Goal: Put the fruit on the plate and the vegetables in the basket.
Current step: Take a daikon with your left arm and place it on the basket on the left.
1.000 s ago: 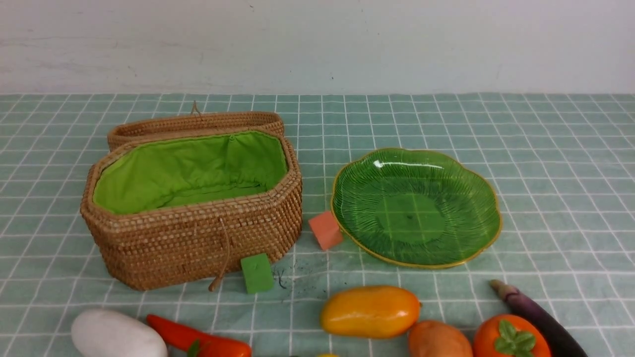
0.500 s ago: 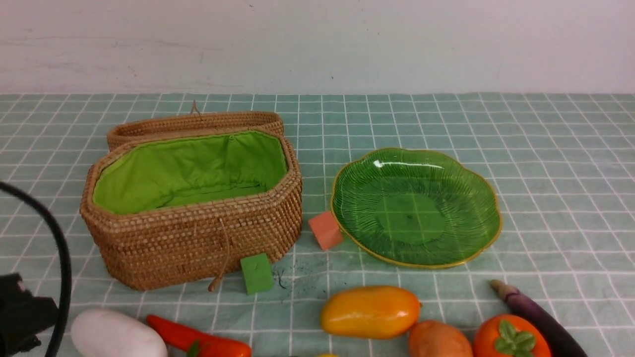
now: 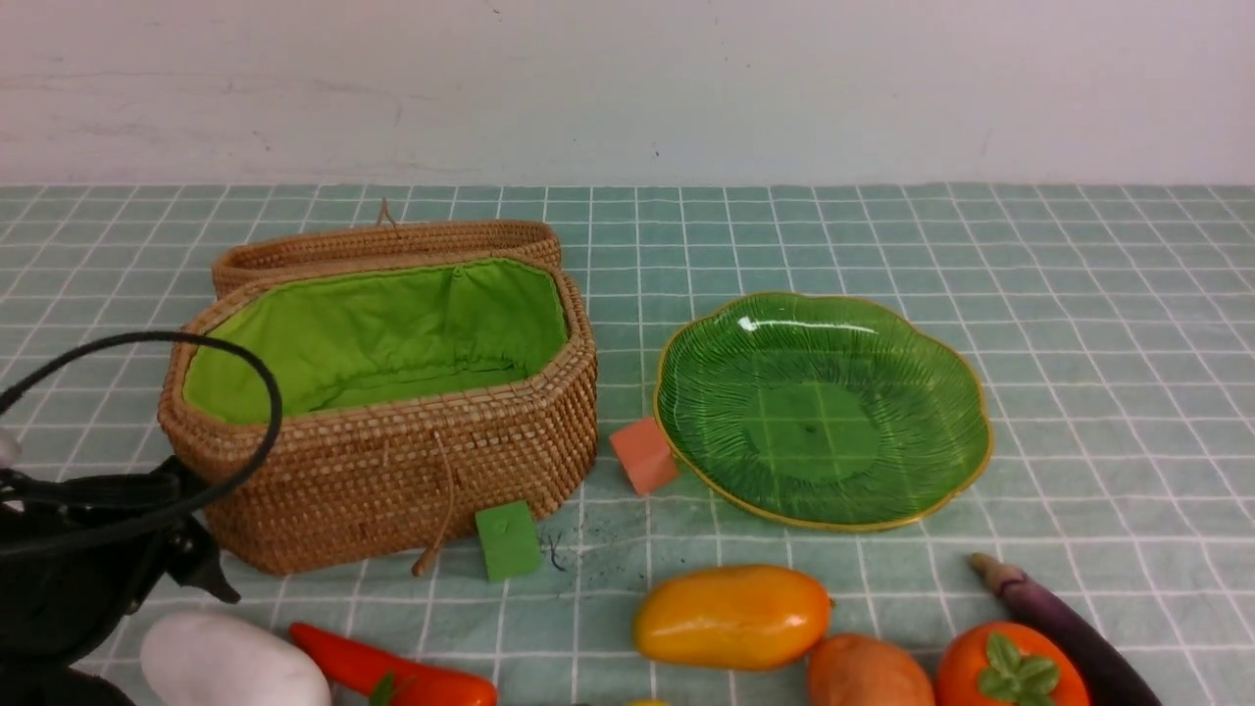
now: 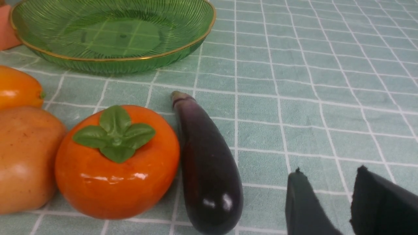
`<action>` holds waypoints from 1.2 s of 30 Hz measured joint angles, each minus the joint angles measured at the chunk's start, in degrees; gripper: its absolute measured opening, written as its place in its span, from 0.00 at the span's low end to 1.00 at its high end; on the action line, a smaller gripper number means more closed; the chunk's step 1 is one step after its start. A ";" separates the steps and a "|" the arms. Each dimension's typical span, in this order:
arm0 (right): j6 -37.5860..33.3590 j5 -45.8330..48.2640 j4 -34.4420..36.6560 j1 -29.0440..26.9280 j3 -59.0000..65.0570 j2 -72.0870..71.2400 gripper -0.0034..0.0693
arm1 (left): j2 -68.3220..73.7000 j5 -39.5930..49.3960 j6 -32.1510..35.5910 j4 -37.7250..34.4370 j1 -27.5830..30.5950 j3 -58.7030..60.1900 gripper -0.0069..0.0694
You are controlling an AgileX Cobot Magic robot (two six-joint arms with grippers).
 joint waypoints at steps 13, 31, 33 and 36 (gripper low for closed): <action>0.00 0.00 0.00 0.00 0.00 0.00 0.38 | 12.71 -6.66 -3.15 0.13 0.00 -0.65 0.78; 0.00 0.00 0.00 0.00 0.00 0.00 0.38 | -2.07 1.36 3.10 -1.44 -0.05 -1.27 0.78; 0.00 0.00 0.00 0.00 0.00 0.00 0.38 | -5.32 2.03 3.77 -3.06 -0.05 -2.60 0.78; 0.00 0.00 0.00 0.00 0.00 0.00 0.38 | -8.77 2.03 4.62 -4.99 -0.05 -6.53 0.78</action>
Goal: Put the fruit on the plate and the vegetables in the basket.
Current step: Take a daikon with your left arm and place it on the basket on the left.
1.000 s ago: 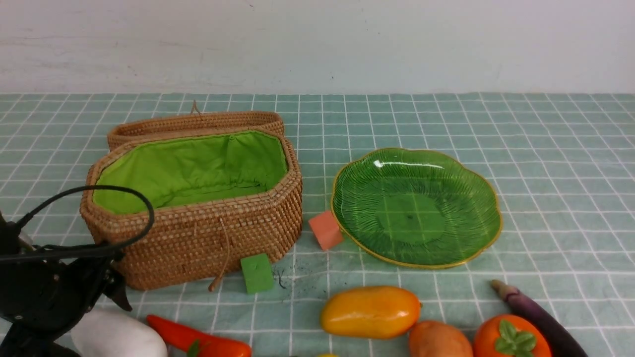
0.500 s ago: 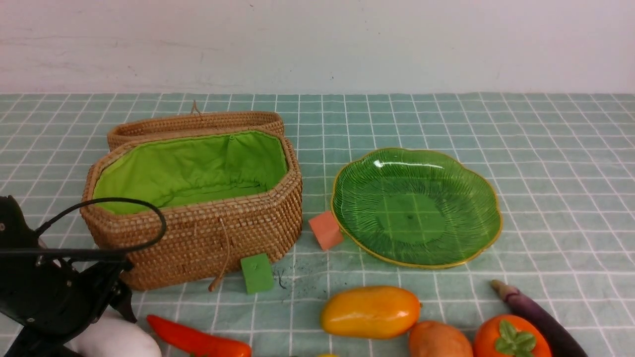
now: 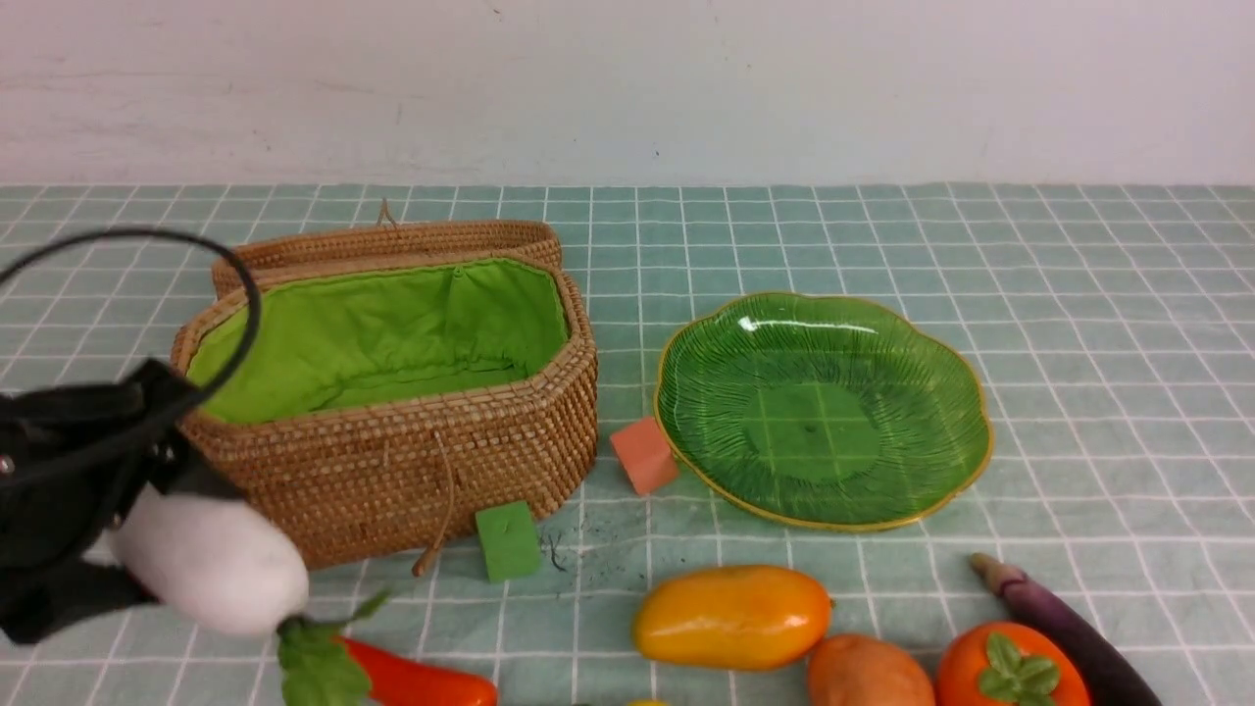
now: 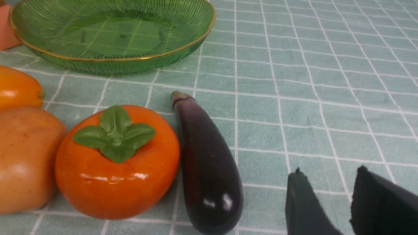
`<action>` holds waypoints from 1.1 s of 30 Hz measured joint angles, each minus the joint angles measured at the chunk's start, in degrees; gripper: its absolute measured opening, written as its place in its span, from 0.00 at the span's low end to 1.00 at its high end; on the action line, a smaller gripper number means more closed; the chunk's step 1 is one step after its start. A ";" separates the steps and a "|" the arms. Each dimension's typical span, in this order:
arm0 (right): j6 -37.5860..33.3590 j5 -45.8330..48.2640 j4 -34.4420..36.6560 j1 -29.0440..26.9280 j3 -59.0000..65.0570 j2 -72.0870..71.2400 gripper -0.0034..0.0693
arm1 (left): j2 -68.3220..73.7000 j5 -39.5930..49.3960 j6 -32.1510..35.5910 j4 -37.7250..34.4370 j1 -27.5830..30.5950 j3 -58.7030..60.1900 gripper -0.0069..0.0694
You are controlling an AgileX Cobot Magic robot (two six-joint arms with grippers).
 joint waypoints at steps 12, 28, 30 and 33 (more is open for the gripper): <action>0.00 0.00 0.00 0.00 0.00 0.00 0.38 | 18.41 -5.95 -3.08 -0.38 0.00 -27.89 0.78; 0.00 0.00 0.00 0.00 0.00 0.00 0.38 | 28.84 -0.93 -0.84 -7.36 0.00 -32.44 0.87; 0.00 0.00 0.00 0.00 0.00 0.00 0.38 | 28.13 -0.38 -0.54 -6.91 0.00 -32.49 0.87; 0.00 0.00 0.00 0.00 0.00 0.00 0.38 | 25.65 0.90 3.90 -5.07 0.00 -32.49 0.85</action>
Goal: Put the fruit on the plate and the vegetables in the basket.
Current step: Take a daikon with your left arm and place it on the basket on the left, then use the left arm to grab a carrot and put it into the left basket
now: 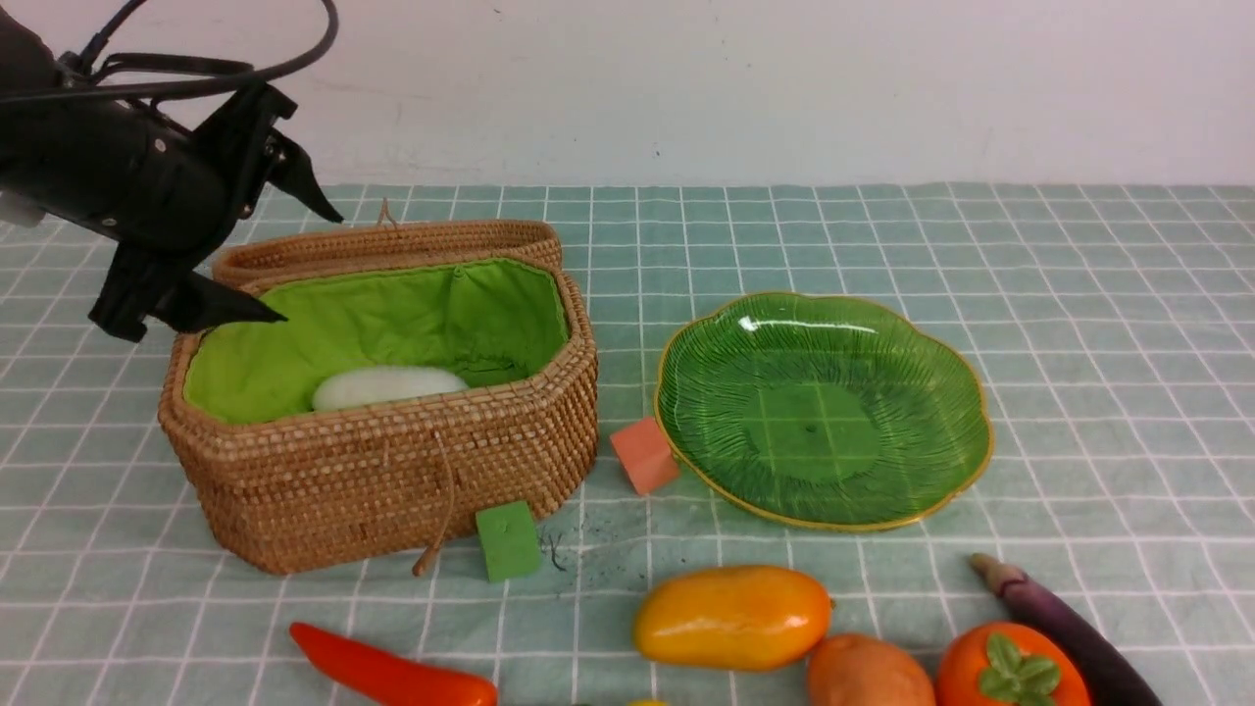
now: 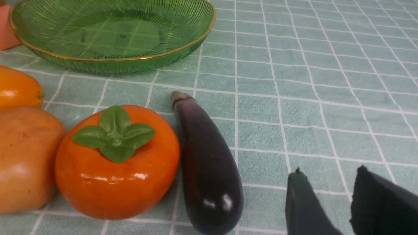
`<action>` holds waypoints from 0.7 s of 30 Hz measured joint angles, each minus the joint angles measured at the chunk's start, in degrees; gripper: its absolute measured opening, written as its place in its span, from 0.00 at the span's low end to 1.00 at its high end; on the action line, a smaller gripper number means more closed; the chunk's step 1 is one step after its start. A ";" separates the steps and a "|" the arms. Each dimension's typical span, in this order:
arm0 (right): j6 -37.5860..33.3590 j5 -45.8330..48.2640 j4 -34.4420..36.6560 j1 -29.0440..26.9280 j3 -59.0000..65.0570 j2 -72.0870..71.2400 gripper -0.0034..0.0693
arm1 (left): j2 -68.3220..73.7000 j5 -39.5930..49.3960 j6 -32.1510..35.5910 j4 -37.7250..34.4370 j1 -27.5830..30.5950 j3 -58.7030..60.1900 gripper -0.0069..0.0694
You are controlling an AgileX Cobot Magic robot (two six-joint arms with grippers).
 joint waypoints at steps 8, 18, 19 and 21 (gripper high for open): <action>0.00 0.00 0.00 0.00 0.00 0.00 0.38 | -9.63 16.05 47.61 1.81 -5.21 0.05 0.84; 0.00 0.00 0.00 0.00 0.00 0.00 0.38 | -7.91 26.56 84.22 5.13 -23.64 12.57 0.84; 0.00 0.00 0.00 0.00 0.00 0.00 0.38 | -5.94 26.18 87.73 8.85 -26.06 13.91 0.84; 0.00 0.00 0.00 0.00 0.00 0.00 0.38 | -2.73 25.49 90.64 13.27 -28.55 14.50 0.84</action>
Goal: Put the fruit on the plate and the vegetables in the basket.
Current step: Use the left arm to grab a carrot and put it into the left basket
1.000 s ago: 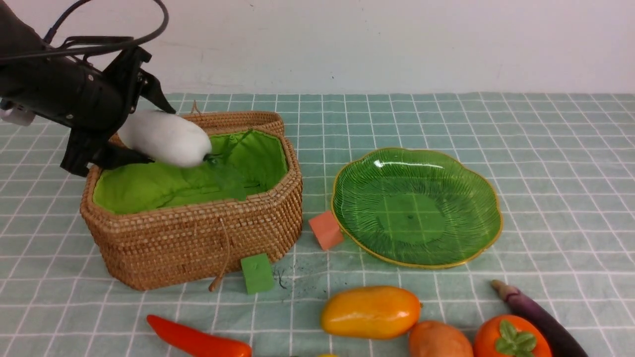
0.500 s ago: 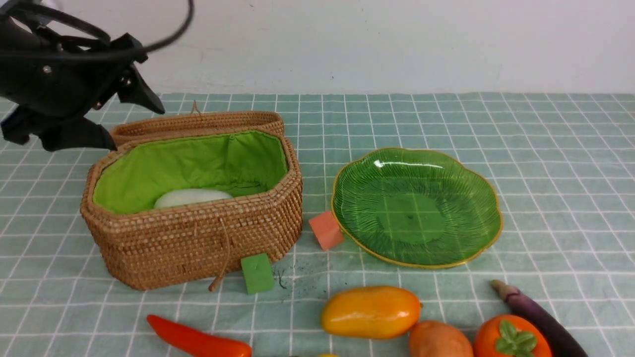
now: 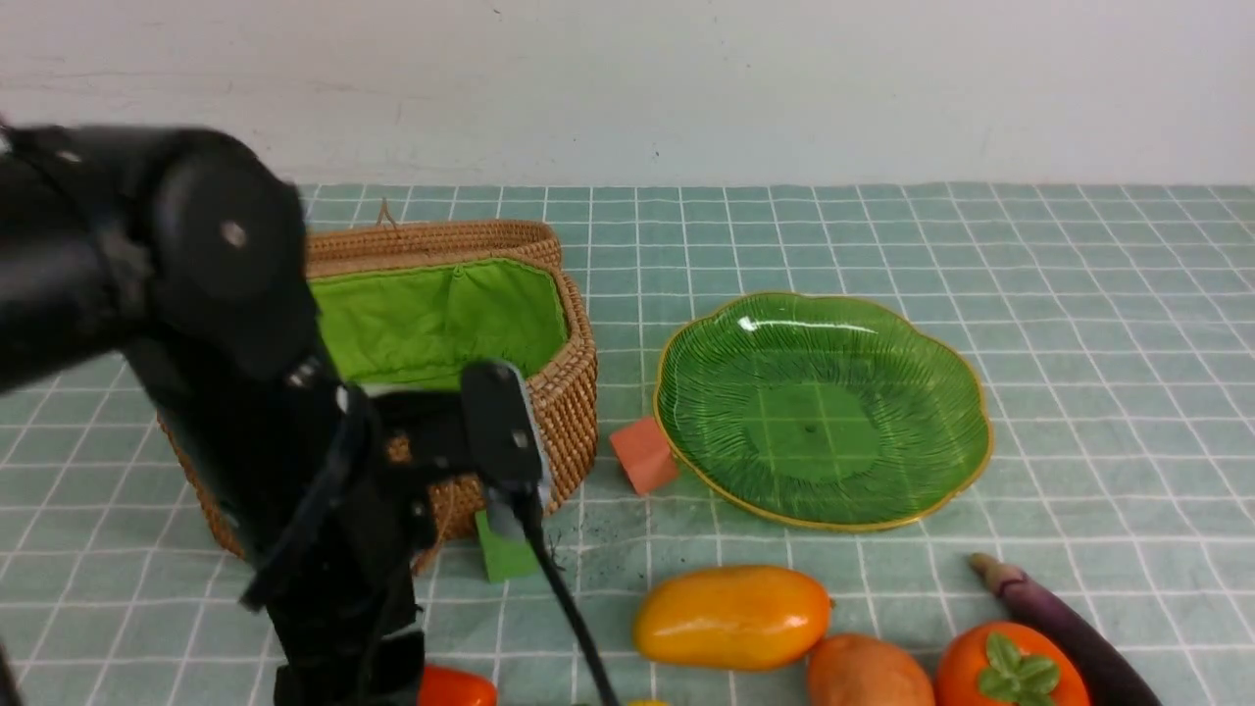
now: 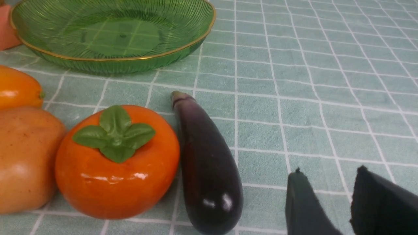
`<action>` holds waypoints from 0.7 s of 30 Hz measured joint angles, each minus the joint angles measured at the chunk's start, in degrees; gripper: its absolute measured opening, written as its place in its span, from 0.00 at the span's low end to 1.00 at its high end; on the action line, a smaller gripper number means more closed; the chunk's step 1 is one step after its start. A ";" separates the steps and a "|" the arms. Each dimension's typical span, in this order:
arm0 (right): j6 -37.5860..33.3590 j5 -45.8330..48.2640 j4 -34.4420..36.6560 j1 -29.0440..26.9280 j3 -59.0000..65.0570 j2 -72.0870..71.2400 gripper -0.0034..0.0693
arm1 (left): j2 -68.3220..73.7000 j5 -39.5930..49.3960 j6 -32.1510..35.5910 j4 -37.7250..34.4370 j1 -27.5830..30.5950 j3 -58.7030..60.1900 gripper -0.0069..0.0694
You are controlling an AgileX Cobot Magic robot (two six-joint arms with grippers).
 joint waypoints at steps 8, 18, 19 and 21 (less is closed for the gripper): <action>0.00 0.00 0.00 0.00 0.00 0.00 0.38 | 9.95 -6.26 2.08 4.85 -1.86 0.12 0.84; 0.00 0.00 0.00 0.00 0.00 0.00 0.38 | 18.49 -11.56 -0.84 3.40 -1.86 0.12 0.78; 0.00 0.00 0.00 0.00 0.00 0.00 0.38 | 18.68 -11.63 -1.16 3.48 -1.86 0.12 0.76; 0.00 0.00 0.00 0.00 0.00 0.00 0.38 | 18.68 -11.60 -1.65 3.48 -1.86 0.07 0.69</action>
